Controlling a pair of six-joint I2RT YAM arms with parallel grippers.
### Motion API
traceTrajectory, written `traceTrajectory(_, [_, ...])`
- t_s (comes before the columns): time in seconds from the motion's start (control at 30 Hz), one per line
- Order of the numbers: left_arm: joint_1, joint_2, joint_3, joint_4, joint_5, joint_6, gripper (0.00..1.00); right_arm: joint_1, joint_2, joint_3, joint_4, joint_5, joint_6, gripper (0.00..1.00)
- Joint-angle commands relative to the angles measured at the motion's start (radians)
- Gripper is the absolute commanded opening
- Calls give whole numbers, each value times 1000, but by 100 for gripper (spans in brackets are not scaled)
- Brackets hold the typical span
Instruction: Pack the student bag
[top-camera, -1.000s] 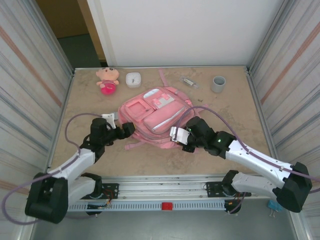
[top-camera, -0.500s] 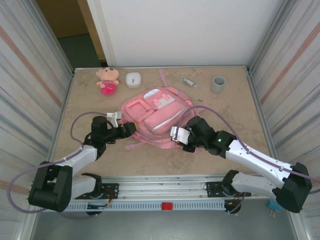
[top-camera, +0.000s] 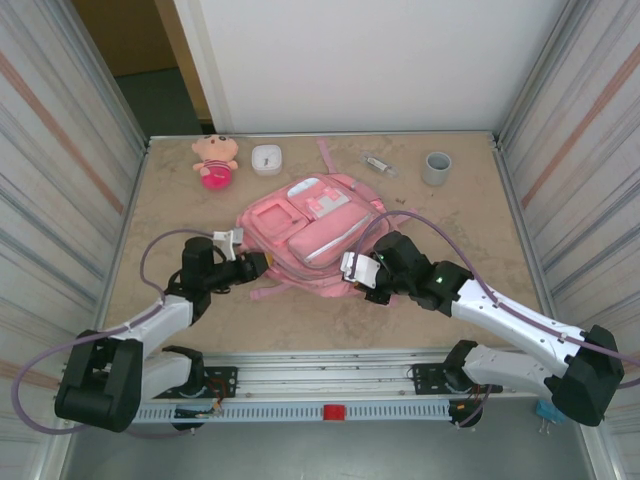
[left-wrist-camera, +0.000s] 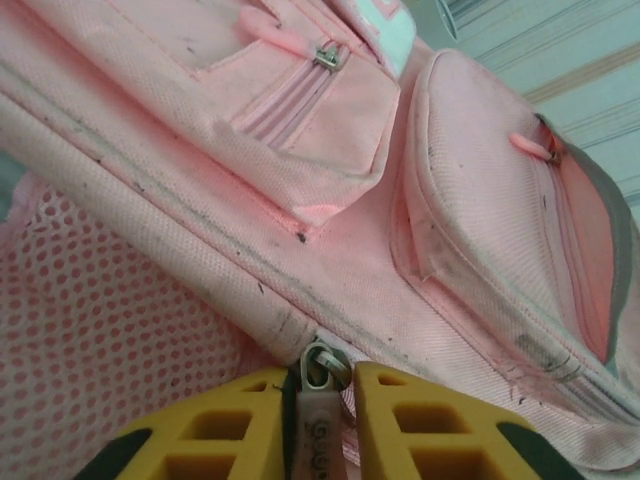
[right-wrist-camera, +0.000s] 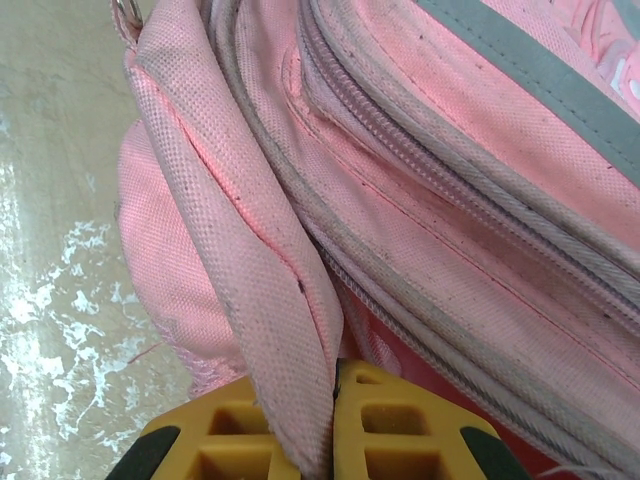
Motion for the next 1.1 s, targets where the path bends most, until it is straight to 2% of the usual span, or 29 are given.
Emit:
traceTrajectory(0.0, [2, -57, -11, -43, -8, 4, 16, -16, -32, 49, 104, 3, 40, 0])
traceTrajectory(0.17, [2, -158, 32, -220, -75, 82, 7, -19, -18, 46, 125, 20, 97, 0])
traceTrajectory(0.3, [-1, -207, 51, -272, -78, 111, 0, -16, 6, 46, 153, -7, 160, 0])
traceTrajectory(0.5, [-80, -220, 115, -312, -60, 170, 0, 6, 56, 46, 220, -24, 232, 0])
traceTrajectory(0.87, [-277, -163, 264, -420, 13, 298, 0, 46, 152, 61, 310, 67, 337, 0])
traceTrajectory(1.07, [-318, -132, 289, -438, 36, 317, 0, 44, 169, 61, 348, 85, 404, 0])
